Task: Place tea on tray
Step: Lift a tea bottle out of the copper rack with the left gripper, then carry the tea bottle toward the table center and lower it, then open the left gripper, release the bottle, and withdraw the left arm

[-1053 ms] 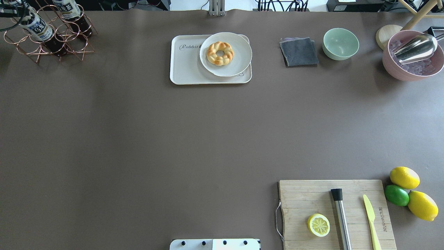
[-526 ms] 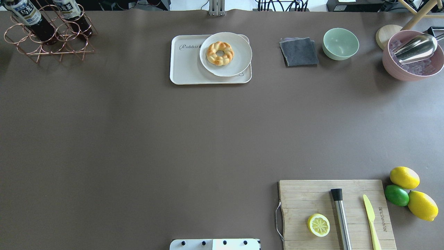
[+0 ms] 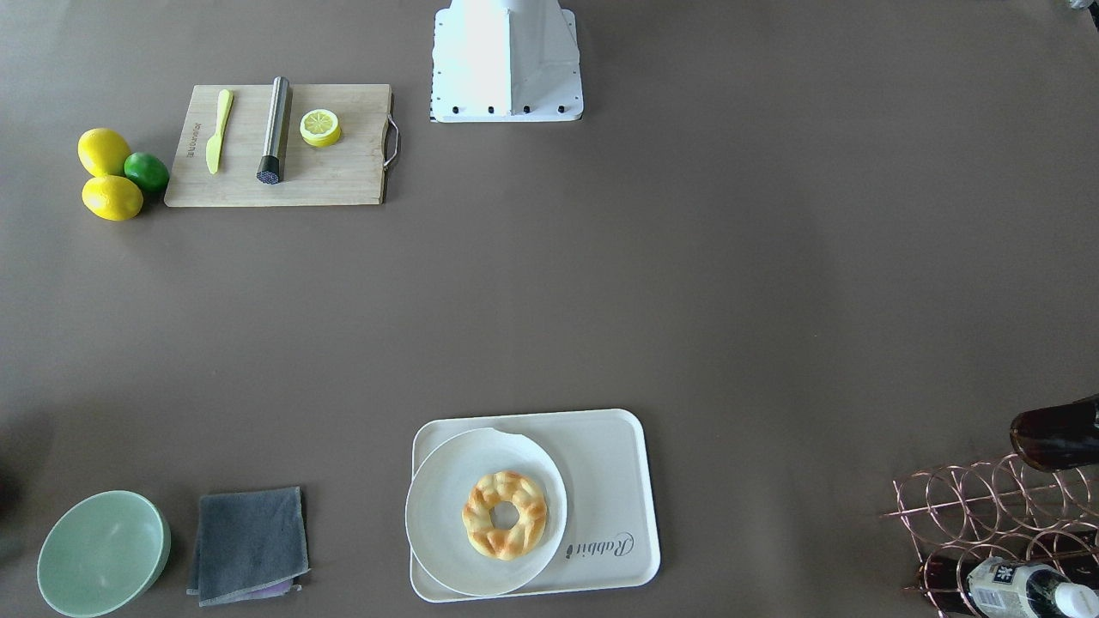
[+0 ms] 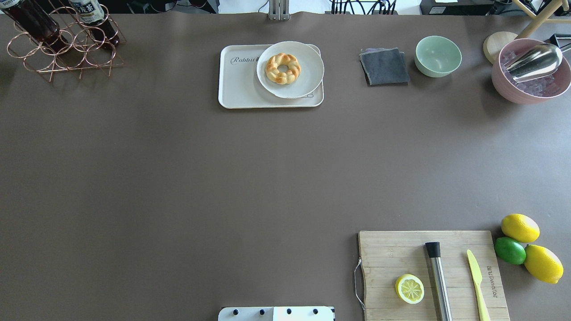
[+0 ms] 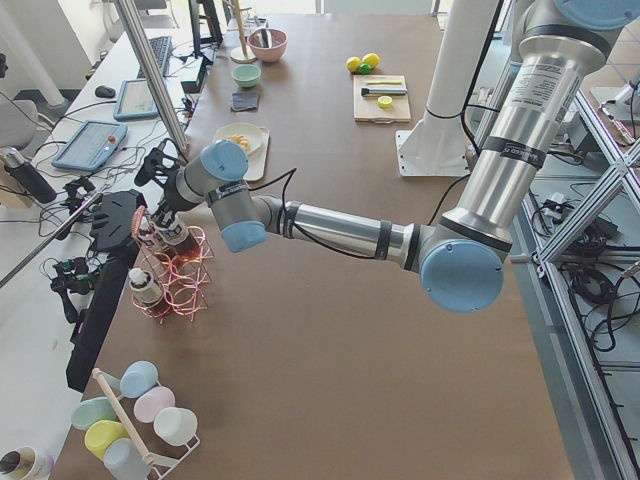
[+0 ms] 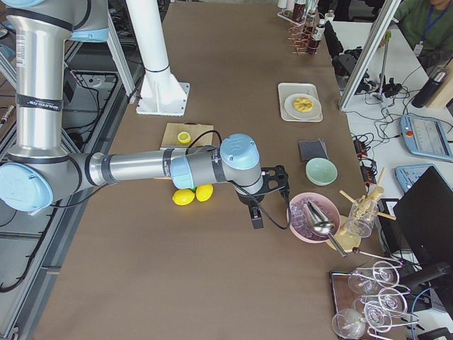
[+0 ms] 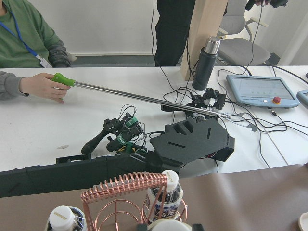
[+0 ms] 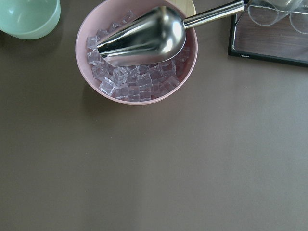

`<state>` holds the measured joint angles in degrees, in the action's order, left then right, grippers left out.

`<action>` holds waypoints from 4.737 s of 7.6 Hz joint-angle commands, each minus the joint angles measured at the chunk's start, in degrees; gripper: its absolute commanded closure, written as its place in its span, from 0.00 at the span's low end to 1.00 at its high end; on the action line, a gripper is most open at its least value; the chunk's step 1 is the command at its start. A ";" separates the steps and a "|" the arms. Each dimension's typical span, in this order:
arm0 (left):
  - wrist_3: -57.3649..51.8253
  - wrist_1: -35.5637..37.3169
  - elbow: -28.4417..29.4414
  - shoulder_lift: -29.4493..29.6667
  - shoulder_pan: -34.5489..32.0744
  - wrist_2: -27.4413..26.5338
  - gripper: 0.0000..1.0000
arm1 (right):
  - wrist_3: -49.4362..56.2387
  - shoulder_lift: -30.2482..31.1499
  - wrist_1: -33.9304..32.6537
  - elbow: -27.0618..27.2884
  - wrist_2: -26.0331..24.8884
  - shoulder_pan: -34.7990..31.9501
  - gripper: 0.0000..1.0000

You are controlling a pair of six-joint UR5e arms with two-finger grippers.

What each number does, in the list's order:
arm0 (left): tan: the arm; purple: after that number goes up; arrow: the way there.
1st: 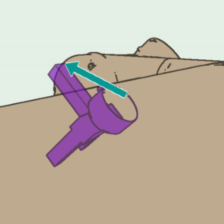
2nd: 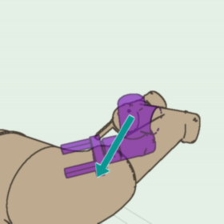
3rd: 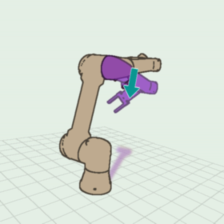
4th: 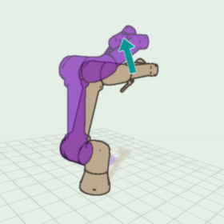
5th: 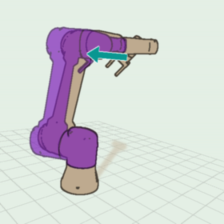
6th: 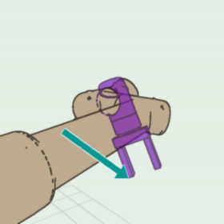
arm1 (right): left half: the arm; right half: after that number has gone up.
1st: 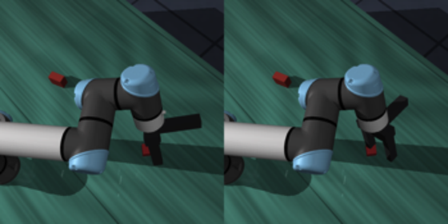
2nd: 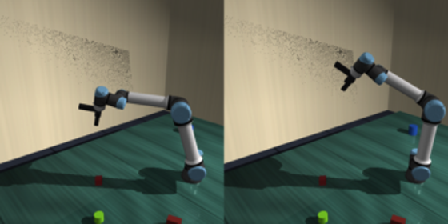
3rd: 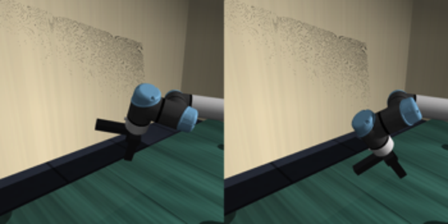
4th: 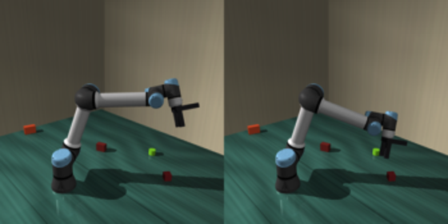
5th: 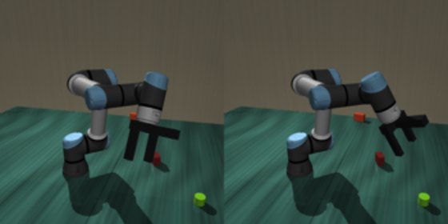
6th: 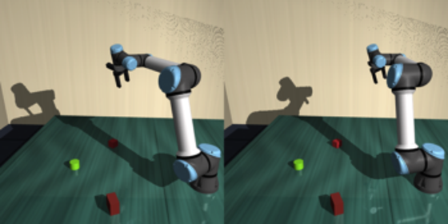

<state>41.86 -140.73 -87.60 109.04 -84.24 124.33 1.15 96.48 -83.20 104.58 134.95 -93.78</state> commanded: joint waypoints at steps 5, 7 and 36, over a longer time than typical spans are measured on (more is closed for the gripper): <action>-7.75 11.66 -17.95 9.04 23.27 -5.27 1.00 | 0.17 -0.42 0.23 0.71 1.45 0.00 0.00; -9.15 19.67 -18.04 15.21 37.59 -18.53 1.00 | 0.09 -0.42 0.31 0.80 2.41 0.00 0.00; -38.02 24.27 -14.73 -29.22 1.49 -1.29 0.00 | -8.84 -16.04 5.89 6.34 5.94 19.64 0.01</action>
<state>16.29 -116.54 -106.77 83.68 -73.75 122.75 -1.81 85.38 -82.15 110.86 141.39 -82.28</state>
